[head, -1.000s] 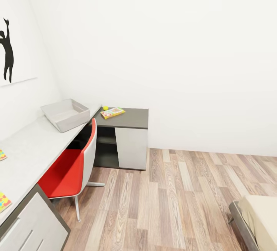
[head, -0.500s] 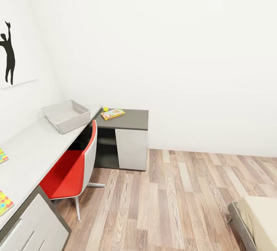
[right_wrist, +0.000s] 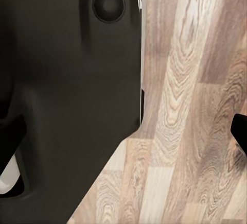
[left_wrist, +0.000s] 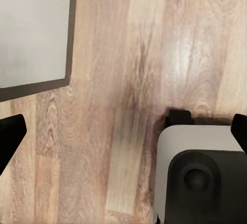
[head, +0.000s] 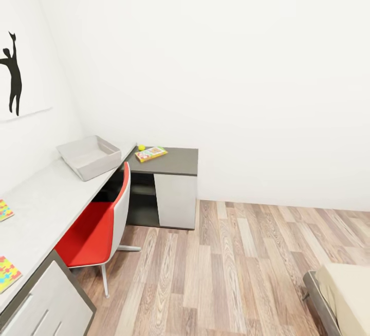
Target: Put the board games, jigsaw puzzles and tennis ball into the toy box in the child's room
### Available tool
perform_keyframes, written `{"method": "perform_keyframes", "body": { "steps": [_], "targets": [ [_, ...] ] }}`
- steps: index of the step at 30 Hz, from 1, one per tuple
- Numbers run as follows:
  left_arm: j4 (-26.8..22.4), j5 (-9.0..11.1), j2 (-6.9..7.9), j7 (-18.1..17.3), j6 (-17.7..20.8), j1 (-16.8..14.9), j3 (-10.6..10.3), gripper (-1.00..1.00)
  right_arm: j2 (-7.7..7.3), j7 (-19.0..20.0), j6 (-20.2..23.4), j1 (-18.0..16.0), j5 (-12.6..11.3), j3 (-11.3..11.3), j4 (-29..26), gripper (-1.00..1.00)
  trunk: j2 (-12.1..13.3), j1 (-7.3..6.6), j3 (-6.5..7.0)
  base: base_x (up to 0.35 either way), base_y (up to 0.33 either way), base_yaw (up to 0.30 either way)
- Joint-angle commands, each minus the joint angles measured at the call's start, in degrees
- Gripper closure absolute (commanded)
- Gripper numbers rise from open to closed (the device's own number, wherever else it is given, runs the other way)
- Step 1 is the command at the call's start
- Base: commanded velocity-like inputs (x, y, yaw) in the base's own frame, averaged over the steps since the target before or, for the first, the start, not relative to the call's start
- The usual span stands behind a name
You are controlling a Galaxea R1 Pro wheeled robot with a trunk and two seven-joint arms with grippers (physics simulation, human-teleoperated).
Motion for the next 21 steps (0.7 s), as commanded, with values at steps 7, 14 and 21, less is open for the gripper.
{"method": "perform_keyframes", "body": {
  "steps": [7, 14, 21],
  "targets": [
    [0.2, -0.25, 0.12, 0.03, 0.06, -0.02, -0.32, -1.0, -0.05, -0.02, -0.2, 0.0, -0.02, -0.02, 0.0, -1.0, 2.78, -1.54, 1.21, 0.0, 0.0, 0.0],
    [0.33, -0.33, -0.09, 0.04, -0.06, -0.02, -0.46, -1.0, -0.07, -0.02, -0.2, 0.0, -0.04, -0.02, 0.0, -1.0, 5.59, -3.07, 2.47, 0.0, 0.0, 0.0],
    [0.44, -0.18, -0.34, 0.16, -1.1, -0.02, -0.54, -1.0, -0.03, -0.02, -0.2, 0.0, -0.08, -0.02, 0.0, -1.0, 8.4, -4.61, 3.72, 0.0, 0.0, 0.0]
  ]
}}
